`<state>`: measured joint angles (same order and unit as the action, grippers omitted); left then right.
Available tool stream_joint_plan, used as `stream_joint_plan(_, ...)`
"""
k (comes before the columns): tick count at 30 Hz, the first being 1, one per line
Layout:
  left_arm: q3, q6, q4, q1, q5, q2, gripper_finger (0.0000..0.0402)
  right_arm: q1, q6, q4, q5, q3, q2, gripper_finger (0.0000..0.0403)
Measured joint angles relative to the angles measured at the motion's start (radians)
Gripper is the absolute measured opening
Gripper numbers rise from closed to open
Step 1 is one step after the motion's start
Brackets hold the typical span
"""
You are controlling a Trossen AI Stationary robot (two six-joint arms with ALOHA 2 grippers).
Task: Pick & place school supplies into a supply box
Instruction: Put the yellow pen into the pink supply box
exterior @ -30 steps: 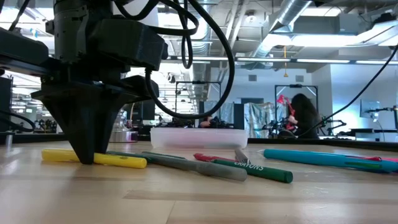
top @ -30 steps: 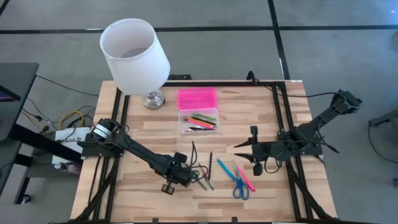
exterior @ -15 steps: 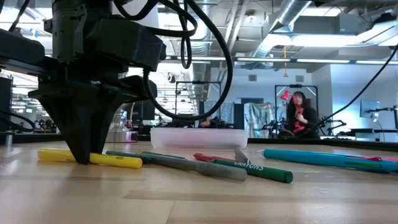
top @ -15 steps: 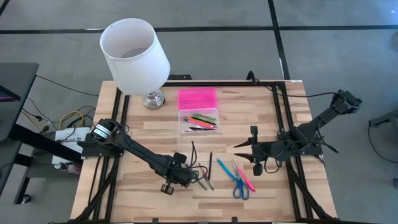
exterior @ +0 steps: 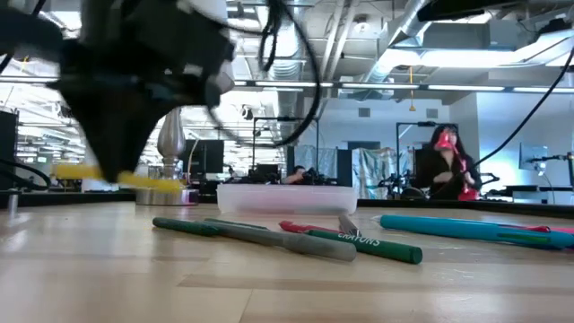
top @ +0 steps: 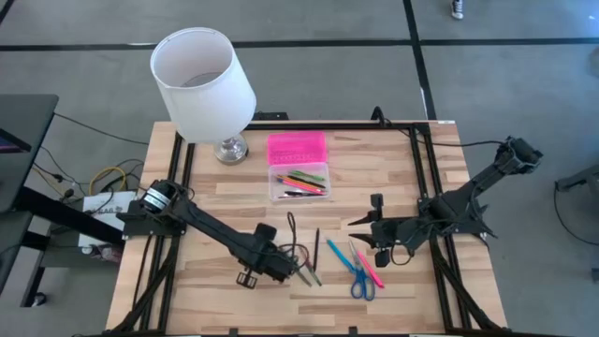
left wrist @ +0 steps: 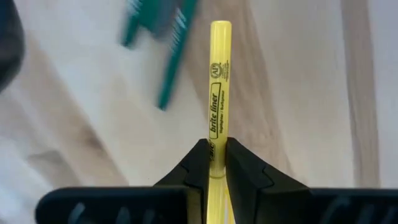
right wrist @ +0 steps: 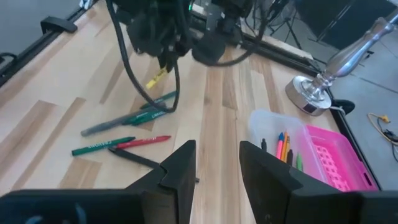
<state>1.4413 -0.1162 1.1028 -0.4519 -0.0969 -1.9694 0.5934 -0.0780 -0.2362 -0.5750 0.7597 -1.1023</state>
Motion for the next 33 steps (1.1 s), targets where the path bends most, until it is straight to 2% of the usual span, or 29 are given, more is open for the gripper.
stream_joint_plan(9,0.103,-0.036,0.149,0.107,-0.325,0.003,0.0035,0.000,0.000,-0.001,-0.001,0.000,0.000,0.0118)
stream_joint_plan(15,0.107,0.015,0.092,0.269,-0.391,0.003,0.0032,0.000,0.000,-0.001,-0.003,0.000,0.000,0.0118)
stream_joint_plan(20,0.107,0.094,-0.034,0.426,-0.361,0.004,0.0033,0.000,-0.002,-0.001,-0.002,0.000,0.001,0.0118)
stream_joint_plan(26,0.107,0.160,-0.217,0.604,-0.149,0.004,0.0033,0.000,-0.002,-0.001,-0.002,0.000,0.001,0.0118)
stream_joint_plan(33,0.107,0.190,-0.314,0.705,-0.075,0.005,0.0031,0.000,-0.002,-0.002,-0.002,0.000,0.001,0.0118)
